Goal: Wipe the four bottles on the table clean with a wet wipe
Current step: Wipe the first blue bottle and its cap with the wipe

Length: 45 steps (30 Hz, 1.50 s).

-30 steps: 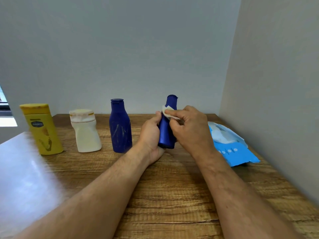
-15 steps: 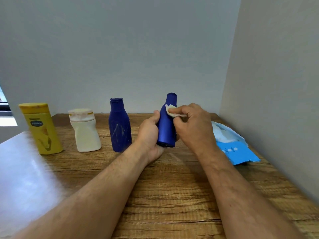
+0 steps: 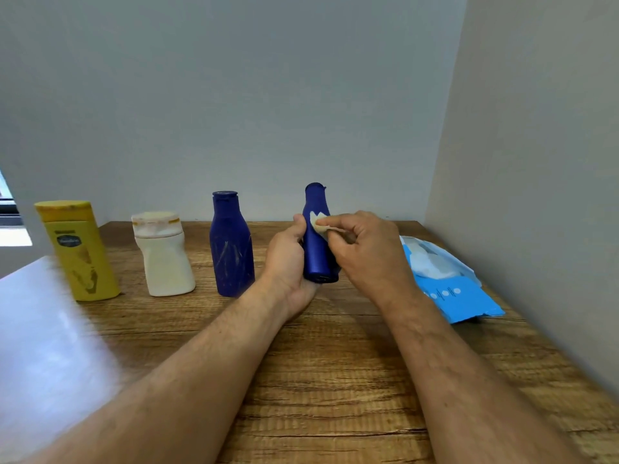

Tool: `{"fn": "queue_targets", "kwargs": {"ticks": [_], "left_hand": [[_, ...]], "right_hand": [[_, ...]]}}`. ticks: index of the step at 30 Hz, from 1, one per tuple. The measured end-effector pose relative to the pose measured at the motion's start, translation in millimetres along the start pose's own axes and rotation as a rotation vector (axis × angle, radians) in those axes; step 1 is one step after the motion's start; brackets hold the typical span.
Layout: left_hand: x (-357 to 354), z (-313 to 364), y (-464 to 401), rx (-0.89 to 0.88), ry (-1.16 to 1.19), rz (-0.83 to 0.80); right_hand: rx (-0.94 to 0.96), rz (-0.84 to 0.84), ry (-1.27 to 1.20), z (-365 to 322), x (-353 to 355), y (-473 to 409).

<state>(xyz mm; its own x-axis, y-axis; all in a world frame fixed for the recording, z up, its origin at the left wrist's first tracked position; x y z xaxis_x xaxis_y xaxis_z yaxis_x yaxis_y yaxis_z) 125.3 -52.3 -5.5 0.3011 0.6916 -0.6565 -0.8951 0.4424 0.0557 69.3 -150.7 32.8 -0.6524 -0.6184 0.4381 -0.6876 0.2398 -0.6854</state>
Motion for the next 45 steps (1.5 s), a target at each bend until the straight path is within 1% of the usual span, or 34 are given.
{"fn": "queue_targets", "kwargs": {"ticks": [2,4,7,9,14,17,19,23,25,27,30,32,33,35,36,38,39,40,41,42,45], "left_hand": [[0,1,-1,-0.015,-0.04,0.005],[1,2,-1,-0.021,-0.045,0.028],[2,2,-3,-0.031,-0.011,0.089],[3,3,-4,-0.042,0.02,0.103],[2,-1,-5,-0.029,0.051,0.017],[-2,-2,-1,-0.025,0.038,-0.02],[-2,-1,-3,-0.053,0.055,-0.018],[1,5,-7,-0.111,0.08,0.026],[2,5,-7,-0.119,0.045,0.019],[1,2,-6,-0.099,0.009,-0.008],[-2,-2,-3,-0.029,-0.031,-0.072],[-4,-3,-3,-0.025,-0.083,-0.096],[-4,-2,-3,-0.031,-0.097,-0.101],[-4,0,-2,-0.049,-0.101,-0.091],[-3,1,-2,-0.059,-0.086,-0.076],[0,4,-2,-0.089,-0.045,-0.037],[2,5,-3,-0.104,-0.034,-0.021],[2,6,-4,-0.114,-0.03,-0.007],[3,6,-4,-0.119,-0.033,-0.001],[3,7,-4,-0.12,-0.042,-0.001],[1,6,-1,-0.095,-0.105,-0.036]], "right_hand": [[0.007,-0.027,-0.035,0,0,2],[0.033,-0.095,-0.07,0,-2,5],[0.077,-0.245,-0.071,-3,-5,9],[0.074,-0.273,-0.068,-4,-5,9],[-0.021,-0.039,-0.033,2,-1,-1],[-0.009,0.015,-0.04,4,4,-2],[0.001,-0.028,-0.081,3,3,1],[0.012,-0.231,-0.17,0,-4,5],[-0.004,-0.245,-0.158,-1,-5,5],[-0.034,-0.143,-0.134,-1,-3,3],[-0.047,0.074,-0.076,1,4,-1],[-0.073,0.158,-0.106,5,9,-3],[-0.079,0.175,-0.109,6,11,-3],[-0.071,0.136,-0.116,5,12,-1],[-0.067,0.073,-0.154,4,10,0],[-0.055,-0.104,-0.221,0,3,4],[-0.043,-0.178,-0.209,-1,-1,6],[-0.036,-0.213,-0.175,-2,-4,7],[-0.035,-0.205,-0.151,-1,-5,7],[-0.036,-0.162,-0.141,-1,-4,6],[-0.027,0.042,-0.103,0,3,2]]}}
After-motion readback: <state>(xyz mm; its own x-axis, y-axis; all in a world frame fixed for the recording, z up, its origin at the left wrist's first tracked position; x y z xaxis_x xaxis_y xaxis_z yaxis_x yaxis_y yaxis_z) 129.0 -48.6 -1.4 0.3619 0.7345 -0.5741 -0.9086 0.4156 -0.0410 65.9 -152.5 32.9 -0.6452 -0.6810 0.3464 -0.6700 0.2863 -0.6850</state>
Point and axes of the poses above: each hand's wrist, its own y-axis away from the middle knuckle, its own x-axis out of the back of the hand, z = x × y, the point moved 4 cm from there along -y, towards the middle knuckle, and after that the axes turned 1 degree about x, right-handed, at the moved point
